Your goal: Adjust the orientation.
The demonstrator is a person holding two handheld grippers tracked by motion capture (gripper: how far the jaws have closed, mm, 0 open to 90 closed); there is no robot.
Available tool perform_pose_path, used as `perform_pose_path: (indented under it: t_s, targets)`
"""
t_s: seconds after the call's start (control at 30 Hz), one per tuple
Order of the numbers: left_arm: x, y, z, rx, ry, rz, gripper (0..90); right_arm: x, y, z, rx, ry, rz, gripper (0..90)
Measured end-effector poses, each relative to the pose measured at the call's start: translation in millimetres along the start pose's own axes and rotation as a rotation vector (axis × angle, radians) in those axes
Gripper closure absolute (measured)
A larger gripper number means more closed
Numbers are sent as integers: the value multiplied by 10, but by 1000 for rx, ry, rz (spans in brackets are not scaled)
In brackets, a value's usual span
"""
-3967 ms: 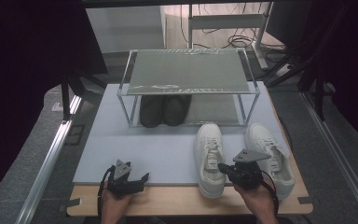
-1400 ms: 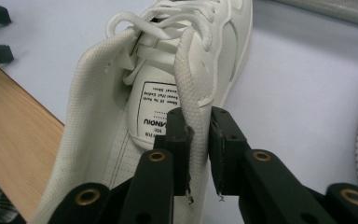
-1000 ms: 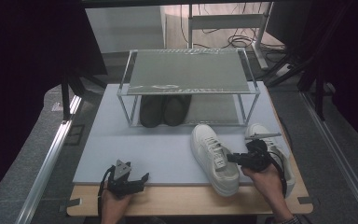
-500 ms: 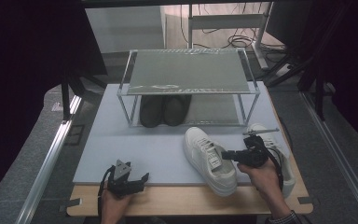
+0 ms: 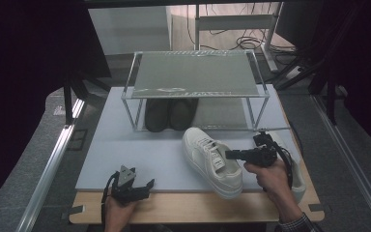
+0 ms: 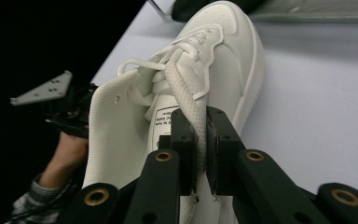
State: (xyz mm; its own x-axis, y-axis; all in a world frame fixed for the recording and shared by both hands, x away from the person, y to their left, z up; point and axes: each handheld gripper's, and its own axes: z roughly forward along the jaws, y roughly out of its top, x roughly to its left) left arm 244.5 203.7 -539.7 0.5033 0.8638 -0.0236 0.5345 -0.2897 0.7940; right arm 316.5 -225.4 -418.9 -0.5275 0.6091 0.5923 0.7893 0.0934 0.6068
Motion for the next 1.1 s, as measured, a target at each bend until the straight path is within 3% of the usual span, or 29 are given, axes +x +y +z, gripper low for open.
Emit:
perform_pose_path:
  t_s: [0.53, 1.1]
  targets:
    - [-2, 0, 2, -3, 1, -2, 134, 144, 260, -132, -42, 83, 6, 826]
    - [1, 0, 2, 0, 0, 0, 134, 398, 571, -279, -83, 158, -4, 826]
